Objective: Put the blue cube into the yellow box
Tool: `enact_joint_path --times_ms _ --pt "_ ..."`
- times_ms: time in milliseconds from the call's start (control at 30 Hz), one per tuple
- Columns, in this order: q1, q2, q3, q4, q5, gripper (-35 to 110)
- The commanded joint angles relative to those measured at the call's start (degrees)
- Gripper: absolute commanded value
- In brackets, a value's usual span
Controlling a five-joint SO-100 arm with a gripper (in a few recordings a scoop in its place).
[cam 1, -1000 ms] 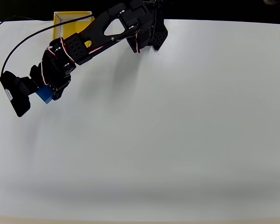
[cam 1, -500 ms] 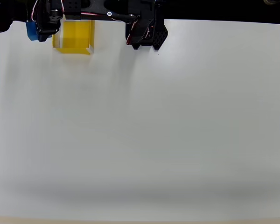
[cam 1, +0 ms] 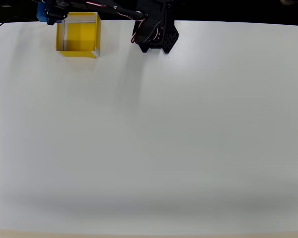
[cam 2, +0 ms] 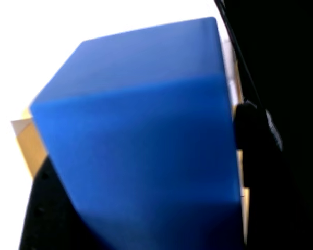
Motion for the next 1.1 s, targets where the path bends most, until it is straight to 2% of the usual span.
enact_joint_path --times_ms 0,300,500,1067 --pt "2.4 7.5 -1.0 -1.0 1.1 14" --pt "1.7 12.7 -0.7 7.3 0.4 14" --pt "1.8 19.0 4.8 8.0 -0.6 14" --pt "1.5 24.1 22.9 -4.9 -2.4 14"
